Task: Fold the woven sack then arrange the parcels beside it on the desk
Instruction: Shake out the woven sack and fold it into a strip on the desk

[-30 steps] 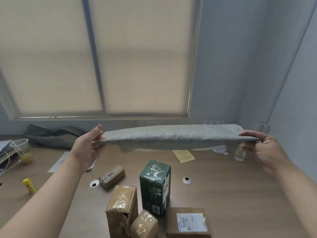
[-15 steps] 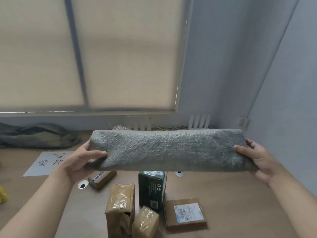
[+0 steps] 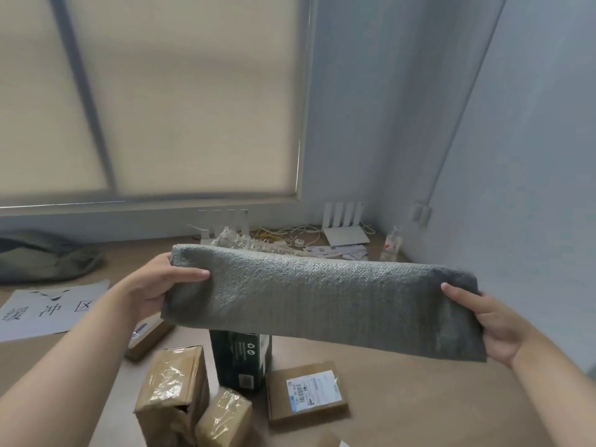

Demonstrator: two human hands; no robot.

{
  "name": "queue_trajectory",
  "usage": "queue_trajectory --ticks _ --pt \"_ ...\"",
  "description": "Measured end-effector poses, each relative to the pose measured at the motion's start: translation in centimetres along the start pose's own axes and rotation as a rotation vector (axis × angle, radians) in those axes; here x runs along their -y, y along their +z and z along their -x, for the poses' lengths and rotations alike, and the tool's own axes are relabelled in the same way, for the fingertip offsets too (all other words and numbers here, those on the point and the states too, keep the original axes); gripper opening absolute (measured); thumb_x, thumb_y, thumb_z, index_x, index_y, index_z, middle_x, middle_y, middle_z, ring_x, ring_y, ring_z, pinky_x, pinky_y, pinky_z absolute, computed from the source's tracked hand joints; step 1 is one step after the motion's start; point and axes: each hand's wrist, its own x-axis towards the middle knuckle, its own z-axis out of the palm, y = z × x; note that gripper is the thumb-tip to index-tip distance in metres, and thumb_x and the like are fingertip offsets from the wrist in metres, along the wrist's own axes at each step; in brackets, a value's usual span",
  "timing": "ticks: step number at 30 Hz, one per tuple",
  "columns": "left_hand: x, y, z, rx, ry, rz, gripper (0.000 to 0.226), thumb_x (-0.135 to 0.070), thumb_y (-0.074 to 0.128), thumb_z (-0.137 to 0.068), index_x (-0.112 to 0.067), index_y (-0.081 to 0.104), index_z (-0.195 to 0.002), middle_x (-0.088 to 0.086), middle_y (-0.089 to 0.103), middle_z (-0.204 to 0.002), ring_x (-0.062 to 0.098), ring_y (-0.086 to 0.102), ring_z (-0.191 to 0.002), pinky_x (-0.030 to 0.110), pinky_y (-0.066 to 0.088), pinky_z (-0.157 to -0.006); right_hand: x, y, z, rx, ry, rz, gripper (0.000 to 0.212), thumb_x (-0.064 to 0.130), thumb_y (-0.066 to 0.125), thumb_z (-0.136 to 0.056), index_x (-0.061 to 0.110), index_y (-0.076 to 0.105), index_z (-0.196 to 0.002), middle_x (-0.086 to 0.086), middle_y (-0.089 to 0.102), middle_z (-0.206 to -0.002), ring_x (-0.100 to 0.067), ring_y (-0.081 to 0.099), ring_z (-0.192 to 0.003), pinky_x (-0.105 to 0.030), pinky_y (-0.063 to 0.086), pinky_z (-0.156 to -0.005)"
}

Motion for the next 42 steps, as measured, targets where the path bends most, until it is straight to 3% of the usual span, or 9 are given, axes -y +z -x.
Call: queue_trajectory --ticks 4,9,19,23,27,30,33,37,42 --pt "-0.5 5.1 -3.4 -0.008 -0.065 -0.021 0.097 -0.038 0.103 -0.023 -0.005 0.071 -0.108 0.021 0.075 -0.107 0.038 0.072 -0.097 0.055 0.056 -0.091 -0.2 -5.0 -1.4 -0.076 -0.034 0.044 0.083 0.034 0.098 -0.044 -0.002 0.067 -0.112 -0.022 0.075 -0.105 -0.03 0.076 -0.084 -0.04 0.062 -0.063" --pt "-1.1 12.7 -9.7 -0.156 -0.074 -0.166 0.027 -0.02 0.082 -0.077 -0.007 0.071 -0.098 0.02 0.075 -0.105 0.03 0.073 -0.085 0.046 0.058 -0.082 -1.4 -11.7 -3.1 -0.164 -0.043 -0.031 0.034 0.009 0.063 -0.089 -0.007 0.063 -0.119 -0.022 0.075 -0.104 -0.027 0.076 -0.081 -0.036 0.063 -0.063" --pt "2.1 26.1 -24.3 -0.268 -0.018 -0.715 0.033 -0.04 0.084 -0.077 -0.013 0.065 -0.071 0.007 0.067 -0.077 0.028 0.063 -0.077 0.033 0.045 -0.066 -7.5 -22.4 -5.7 -0.328 -0.02 -0.069 0.045 0.007 0.073 -0.074 0.0 0.064 -0.117 -0.018 0.075 -0.108 -0.03 0.074 -0.093 -0.035 0.063 -0.067" --pt "4.4 30.8 -29.6 -0.27 0.06 -0.94 0.033 -0.046 0.079 -0.079 -0.016 0.065 -0.079 0.009 0.068 -0.089 0.033 0.063 -0.092 0.037 0.045 -0.073 -11.1 -24.9 -7.1 -0.383 0.046 -0.113 0.042 -0.001 0.069 -0.076 0.0 0.063 -0.117 -0.021 0.075 -0.107 -0.029 0.075 -0.089 -0.036 0.063 -0.068" --pt "7.8 35.2 -33.6 -0.31 0.084 -1.039 0.016 -0.038 0.071 -0.086 -0.025 0.066 -0.094 0.007 0.071 -0.108 0.035 0.063 -0.104 0.039 0.046 -0.081 -15.8 -26.3 -8.6 -0.5 0.129 -0.041 0.039 -0.007 0.069 -0.082 -0.001 0.058 -0.119 -0.022 0.071 -0.099 -0.022 0.07 -0.061 -0.027 0.051 -0.042" --pt "11.0 38.3 -36.1 -0.358 0.039 -1.067 0.007 -0.032 0.064 -0.092 -0.033 0.057 -0.09 0.009 0.068 -0.112 0.037 0.057 -0.116 0.052 0.037 -0.104 -19.1 -26.4 -9.4 -0.551 0.197 -0.04 0.055 0.001 0.078 -0.078 0.01 0.055 -0.126 -0.02 0.072 -0.102 -0.027 0.067 -0.062 -0.023 0.04 -0.036" --pt "13.9 40.5 -38.5 -0.383 -0.034 -1.142 0.008 -0.03 0.058 -0.097 -0.03 0.052 -0.092 0.01 0.063 -0.111 0.036 0.049 -0.122 0.05 0.028 -0.1 -22.3 -26.1 -10.3 -0.591 0.272 -0.048 0.074 0.033 0.096 -0.054 0.018 0.06 -0.116 -0.016 0.074 -0.088 -0.026 0.067 -0.054 -0.025 0.044 -0.035" --pt "17.8 41.9 -41.6 -0.369 -0.071 -1.156 0.006 -0.03 0.056 -0.097 -0.029 0.053 -0.092 0.008 0.059 -0.113 0.034 0.04 -0.127 0.048 0.027 -0.094 -26.0 -26.1 -11.6 -0.59 0.312 -0.145 0.029 0.002 0.063 -0.093 0.004 0.057 -0.121 -0.023 0.065 -0.092 -0.031 0.065 -0.052 -0.032 0.051 -0.032" --pt "22.6 42.6 -45.0 -0.374 -0.04 -1.135 0.025 -0.032 0.058 -0.096 -0.022 0.062 -0.118 0.012 0.049 -0.137 0.036 0.037 -0.13 0.049 0.032 -0.104 -28.4 -25.7 -13.2 -0.632 0.397 -0.082 0.011 -0.003 0.062 -0.093 0.006 0.063 -0.099 -0.025 0.068 -0.087 -0.036 0.068 -0.047 -0.038 0.054 -0.035"
